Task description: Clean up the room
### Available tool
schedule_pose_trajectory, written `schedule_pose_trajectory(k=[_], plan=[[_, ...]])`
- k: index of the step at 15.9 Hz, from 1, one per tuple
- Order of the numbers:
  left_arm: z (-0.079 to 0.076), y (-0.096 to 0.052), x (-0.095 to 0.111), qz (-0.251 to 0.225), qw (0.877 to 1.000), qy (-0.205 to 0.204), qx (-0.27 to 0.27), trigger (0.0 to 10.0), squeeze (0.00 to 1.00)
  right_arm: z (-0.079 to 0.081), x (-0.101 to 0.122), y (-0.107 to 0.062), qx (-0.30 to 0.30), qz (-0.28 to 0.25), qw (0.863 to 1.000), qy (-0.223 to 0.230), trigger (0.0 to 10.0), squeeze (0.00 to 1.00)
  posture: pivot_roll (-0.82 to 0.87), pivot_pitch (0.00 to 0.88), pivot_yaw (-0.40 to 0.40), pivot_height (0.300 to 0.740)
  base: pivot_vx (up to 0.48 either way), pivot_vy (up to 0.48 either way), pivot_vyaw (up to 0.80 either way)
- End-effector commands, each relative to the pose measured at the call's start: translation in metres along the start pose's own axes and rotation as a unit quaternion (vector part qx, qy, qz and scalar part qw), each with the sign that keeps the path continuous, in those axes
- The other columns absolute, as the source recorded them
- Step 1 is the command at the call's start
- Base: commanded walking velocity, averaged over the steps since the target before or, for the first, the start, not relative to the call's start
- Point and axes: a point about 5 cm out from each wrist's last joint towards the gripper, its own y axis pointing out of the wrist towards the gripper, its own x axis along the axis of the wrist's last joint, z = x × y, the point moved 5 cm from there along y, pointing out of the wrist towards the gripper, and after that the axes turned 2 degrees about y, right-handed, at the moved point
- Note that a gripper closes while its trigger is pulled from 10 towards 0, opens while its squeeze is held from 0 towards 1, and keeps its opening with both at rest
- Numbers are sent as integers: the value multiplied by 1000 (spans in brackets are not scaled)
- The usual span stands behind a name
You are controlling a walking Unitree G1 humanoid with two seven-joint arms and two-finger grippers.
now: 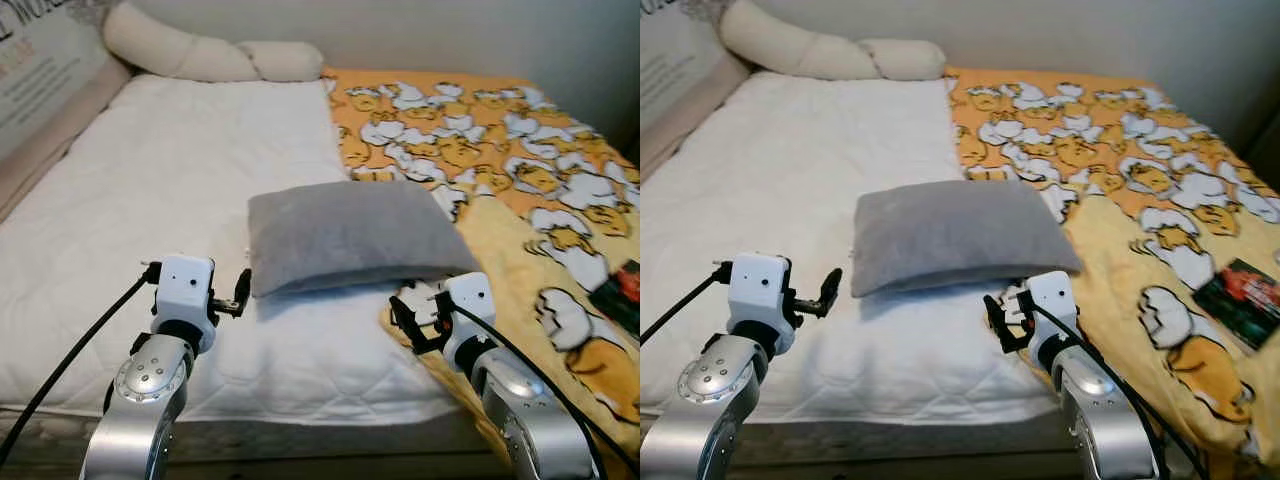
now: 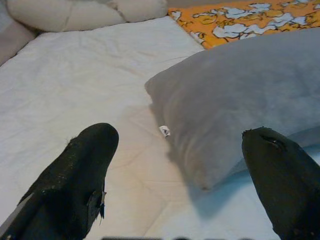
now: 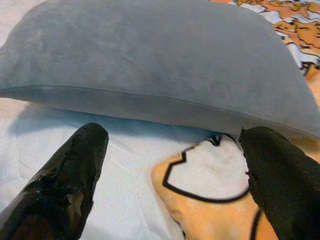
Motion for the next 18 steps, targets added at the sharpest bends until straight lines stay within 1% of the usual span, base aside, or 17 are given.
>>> schedule_pose_trajectory(k=[1, 2, 5, 6, 13, 15, 16, 17, 18], plan=[[-2, 3, 6, -10, 1000, 4, -3, 10000, 0, -4, 2, 0, -5, -1, 1000, -8, 10000, 0, -95, 0, -45, 740, 0, 0, 0], [-2, 3, 7, -11, 1000, 4, -4, 10000, 0, -3, 2, 1, -4, -1, 1000, -12, 10000, 0, -95, 0, -43, 740, 0, 0, 0], [-4, 5, 10, -18, 1000, -3, -10, 10000, 0, -6, 3, 2, -12, -1, 1000, -13, 10000, 0, -100, 0, -37, 740, 317, 0, 800], [-6, 5, 11, -20, 1000, -6, -17, 10000, 0, -11, 3, 1, -29, -3, 1000, 1, 10000, 0, -102, 0, -36, 740, 337, 0, 0], [-7, 7, 11, -20, 1000, -7, -23, 10000, 0, -16, 5, 2, -43, -3, 999, -10, 10000, 0, -100, 0, -38, 740, 359, 0, 0], [-7, 7, 11, -20, 1000, -7, -23, 10000, 0, -16, 5, 2, -45, -3, 999, -11, 10000, 0, -99, 0, -38, 740, 362, 0, 0], [-8, 7, 11, -20, 999, -7, -24, 10000, 0, -12, 4, 2, -32, 3, 999, -33, 10000, 0, -96, 0, -41, 740, 360, 0, 575], [-8, 7, 11, -19, 999, -7, -24, 10000, 0, -10, 3, 2, -28, 5, 999, -41, 10000, 0, -96, 0, -41, 740, 360, 0, 575], [-7, 6, 11, -19, 999, -7, -24, 10000, 0, -9, 5, 2, -28, -2, 999, -35, 10000, 0, -93, 0, -45, 740, 349, 0, 800]])
